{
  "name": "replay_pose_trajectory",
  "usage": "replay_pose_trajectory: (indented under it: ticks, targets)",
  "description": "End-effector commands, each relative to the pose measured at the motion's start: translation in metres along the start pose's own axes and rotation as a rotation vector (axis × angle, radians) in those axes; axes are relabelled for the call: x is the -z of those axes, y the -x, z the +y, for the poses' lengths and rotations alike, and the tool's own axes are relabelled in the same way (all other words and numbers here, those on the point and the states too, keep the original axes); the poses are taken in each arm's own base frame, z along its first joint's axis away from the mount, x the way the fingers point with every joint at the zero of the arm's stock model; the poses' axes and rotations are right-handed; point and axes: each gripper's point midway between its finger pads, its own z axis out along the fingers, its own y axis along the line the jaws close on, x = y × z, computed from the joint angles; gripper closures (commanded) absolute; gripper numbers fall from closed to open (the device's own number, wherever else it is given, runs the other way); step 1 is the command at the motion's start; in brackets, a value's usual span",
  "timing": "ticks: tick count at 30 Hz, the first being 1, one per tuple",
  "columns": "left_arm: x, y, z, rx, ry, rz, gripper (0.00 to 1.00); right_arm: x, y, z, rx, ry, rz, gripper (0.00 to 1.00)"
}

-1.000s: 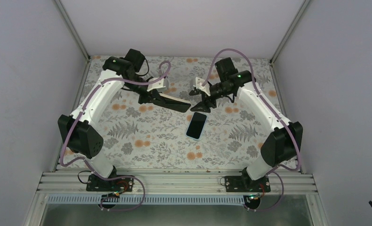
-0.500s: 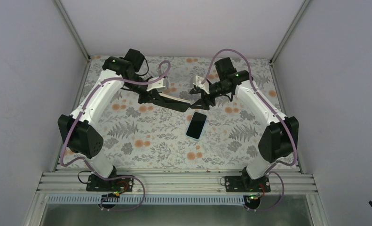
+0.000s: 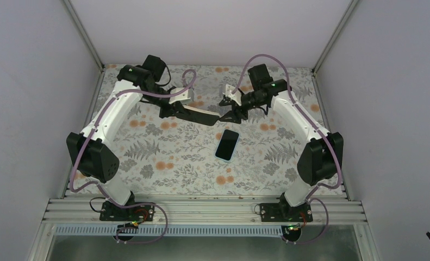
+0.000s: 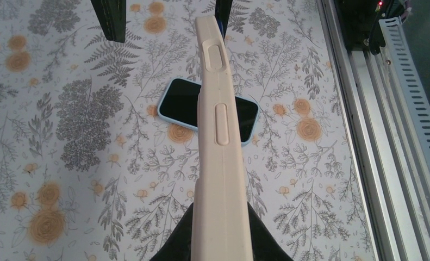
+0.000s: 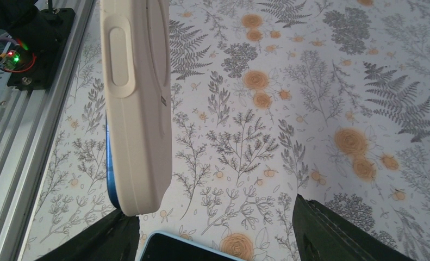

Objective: Take the phone out of the phone case
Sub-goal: Remove the phone case from the phone.

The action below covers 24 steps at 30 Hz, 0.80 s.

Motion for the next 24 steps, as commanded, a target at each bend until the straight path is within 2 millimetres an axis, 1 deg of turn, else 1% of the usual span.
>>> replay_pose_trajectory:
  ticks: [1,5,10,12,14,17,20,22,24]
  targets:
    - [0.007,0.022,-0.015,-0.046,-0.039,-0.087,0.98,0.010,0.021,-0.028,0.041,-0.092,-0.054,0.29]
    - [0.003,0.022,-0.019,-0.049,-0.059,-0.096,0.98,0.014,0.034,-0.037,0.037,-0.124,-0.090,0.29]
    - [-0.008,0.027,-0.028,-0.057,-0.111,-0.114,0.98,0.021,0.057,-0.053,0.035,-0.160,-0.122,0.29]
    - [-0.019,0.028,-0.037,-0.058,-0.155,-0.108,0.98,0.023,0.066,-0.061,0.036,-0.192,-0.132,0.29]
    - [-0.036,0.022,-0.050,-0.058,-0.201,-0.062,0.98,0.026,0.074,-0.066,0.044,-0.217,-0.135,0.29]
    - [-0.053,0.017,-0.061,-0.059,-0.246,-0.017,0.98,0.026,0.082,-0.067,0.052,-0.208,-0.151,0.28]
    - [-0.057,0.022,-0.062,-0.073,-0.261,-0.027,0.98,0.023,0.088,-0.059,0.061,-0.166,-0.177,0.28]
    - [-0.056,0.028,-0.056,-0.093,-0.254,-0.041,0.98,0.020,0.093,-0.043,0.076,-0.097,-0.197,0.26]
    - [-0.053,0.041,-0.046,-0.120,-0.223,-0.078,0.98,0.012,0.097,-0.022,0.099,-0.016,-0.199,0.24]
